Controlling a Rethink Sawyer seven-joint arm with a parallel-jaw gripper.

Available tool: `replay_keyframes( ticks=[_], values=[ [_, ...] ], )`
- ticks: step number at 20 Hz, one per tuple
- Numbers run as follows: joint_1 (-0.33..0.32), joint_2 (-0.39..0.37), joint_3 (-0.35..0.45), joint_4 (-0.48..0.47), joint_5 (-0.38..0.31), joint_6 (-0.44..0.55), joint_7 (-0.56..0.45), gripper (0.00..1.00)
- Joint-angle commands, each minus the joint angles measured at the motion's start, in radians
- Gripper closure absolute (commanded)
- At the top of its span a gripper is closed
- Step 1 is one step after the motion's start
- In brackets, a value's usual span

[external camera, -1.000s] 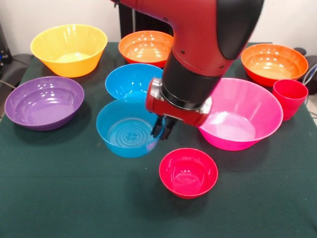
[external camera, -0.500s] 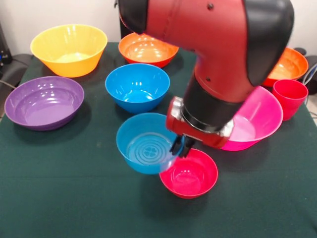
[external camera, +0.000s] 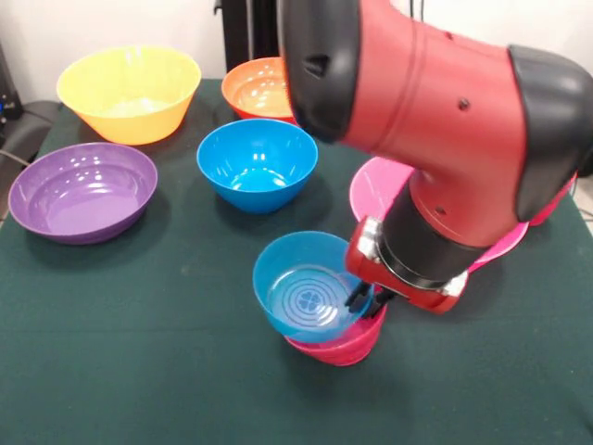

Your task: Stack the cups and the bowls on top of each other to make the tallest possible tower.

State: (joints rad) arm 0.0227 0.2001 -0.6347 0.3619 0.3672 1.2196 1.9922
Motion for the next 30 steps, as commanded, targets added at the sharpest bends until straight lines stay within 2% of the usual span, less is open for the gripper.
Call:
replay_keyframes(
  ticks=[1,7,12,17,30],
  values=[
    [0.006,0.070,-0.036,-0.136,0.042,0.142,0.174,1.00],
    [0.001,0.108,-0.108,-0.198,0.106,0.178,0.216,1.00],
    [0.008,0.116,-0.142,-0.193,0.150,0.163,0.218,1.00],
    [0.012,0.104,-0.141,-0.169,0.185,0.135,0.194,1.00],
    [0.034,0.048,-0.072,-0.047,0.124,0.035,0.096,1.00]
  ],
)
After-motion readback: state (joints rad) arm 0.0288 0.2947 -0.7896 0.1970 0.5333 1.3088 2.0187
